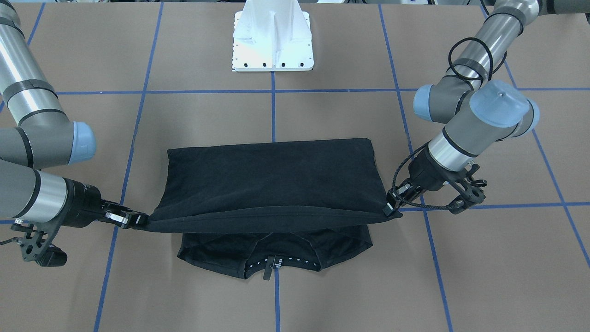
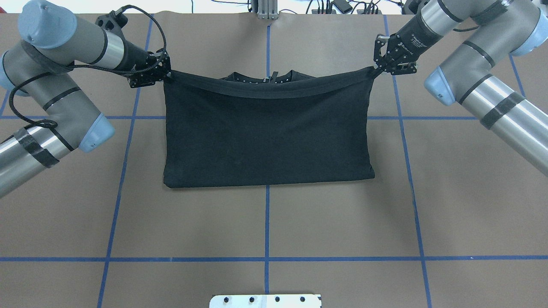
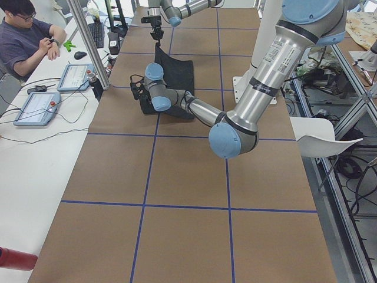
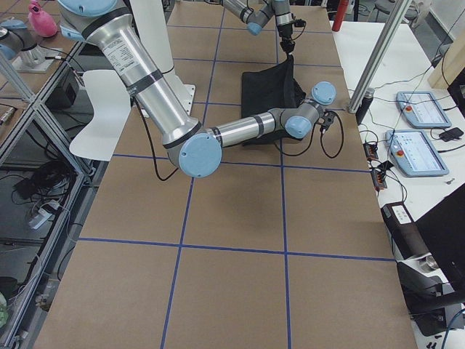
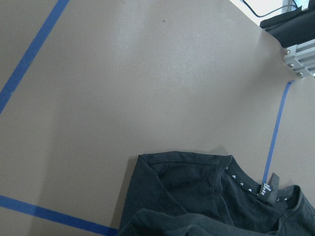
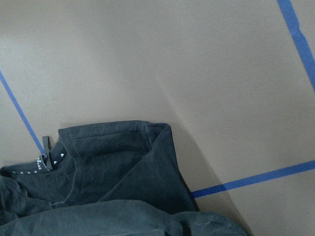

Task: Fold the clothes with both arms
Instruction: 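Lower both held hem corners onto the shirt near the collar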

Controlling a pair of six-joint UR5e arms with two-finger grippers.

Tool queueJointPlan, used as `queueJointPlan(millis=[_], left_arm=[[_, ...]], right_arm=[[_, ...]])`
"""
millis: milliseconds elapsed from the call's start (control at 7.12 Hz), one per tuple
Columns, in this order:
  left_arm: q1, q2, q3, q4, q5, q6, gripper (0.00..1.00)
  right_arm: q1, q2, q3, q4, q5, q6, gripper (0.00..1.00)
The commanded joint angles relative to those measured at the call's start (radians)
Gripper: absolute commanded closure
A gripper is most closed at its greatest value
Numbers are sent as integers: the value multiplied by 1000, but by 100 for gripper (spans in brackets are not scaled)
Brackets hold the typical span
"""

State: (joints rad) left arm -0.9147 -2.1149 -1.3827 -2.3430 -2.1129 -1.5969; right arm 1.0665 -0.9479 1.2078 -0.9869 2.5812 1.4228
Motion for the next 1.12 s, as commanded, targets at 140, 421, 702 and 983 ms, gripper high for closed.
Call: queueJointPlan(millis=[140, 421, 702, 983], left_arm=[[5, 1, 45, -4, 22, 64, 100], [5, -14, 37, 1, 16, 61, 100], [5, -37, 27, 2, 11, 54, 100], [5, -24, -24, 4, 7, 55, 100]], right_arm=[[0, -2, -37, 1, -4, -13, 100], [0, 12, -39, -1, -3, -7, 100], [0, 37, -33, 1, 2, 2, 100], [-3, 41, -31, 4, 5, -13, 81]])
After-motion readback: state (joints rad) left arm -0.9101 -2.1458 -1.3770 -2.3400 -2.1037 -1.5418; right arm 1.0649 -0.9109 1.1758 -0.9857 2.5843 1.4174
